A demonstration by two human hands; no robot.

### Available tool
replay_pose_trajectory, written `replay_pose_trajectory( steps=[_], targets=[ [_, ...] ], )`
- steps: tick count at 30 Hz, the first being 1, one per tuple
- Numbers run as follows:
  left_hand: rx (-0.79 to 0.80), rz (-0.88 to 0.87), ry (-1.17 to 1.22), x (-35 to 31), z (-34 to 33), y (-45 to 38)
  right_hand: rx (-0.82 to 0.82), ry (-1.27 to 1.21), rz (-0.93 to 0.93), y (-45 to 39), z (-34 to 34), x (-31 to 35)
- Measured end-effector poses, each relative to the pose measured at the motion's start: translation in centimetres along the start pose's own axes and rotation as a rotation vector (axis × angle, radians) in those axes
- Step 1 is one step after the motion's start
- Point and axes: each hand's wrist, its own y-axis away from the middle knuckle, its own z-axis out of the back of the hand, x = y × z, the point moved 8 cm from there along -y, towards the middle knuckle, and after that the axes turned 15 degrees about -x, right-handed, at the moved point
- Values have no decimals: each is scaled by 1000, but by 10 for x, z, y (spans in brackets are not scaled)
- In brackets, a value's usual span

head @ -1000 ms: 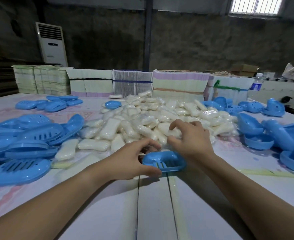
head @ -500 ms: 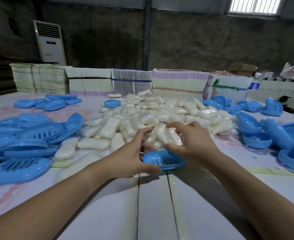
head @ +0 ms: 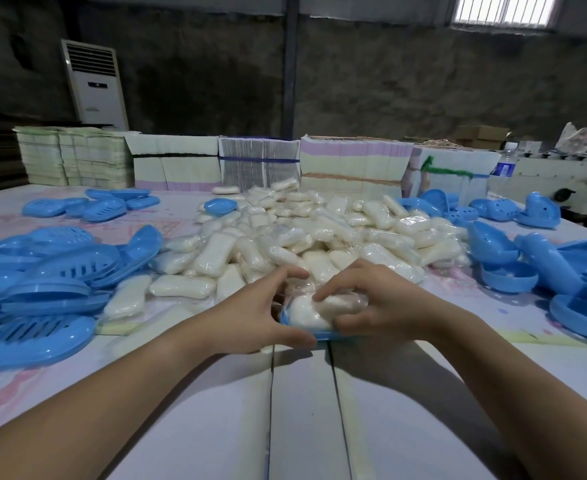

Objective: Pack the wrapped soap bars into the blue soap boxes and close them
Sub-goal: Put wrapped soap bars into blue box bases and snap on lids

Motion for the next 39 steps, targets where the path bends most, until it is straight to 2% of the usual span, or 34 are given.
replay_pose_trajectory(
  steps=[11, 16, 25, 29, 37, 39],
  targets=[
    [-78, -20, -38, -2, 4, -3, 114, -69, -121, 7, 15, -25],
    [-122, -4, -26, -4, 8, -2, 58, -84, -167, 5, 14, -26],
    [-97, -27, -36, -7, 4, -1, 15, -12, -202, 5, 18, -27],
    [-118, -46, -41, -5, 6, -2, -14, -69, -274, 5, 23, -33],
    [-124, -61, -39, -2, 4, -3, 0, -108, -251, 7, 17, -30],
    [-123, -81, -39, -2, 3, -3, -55, -141, -253, 6, 28, -33]
  ],
)
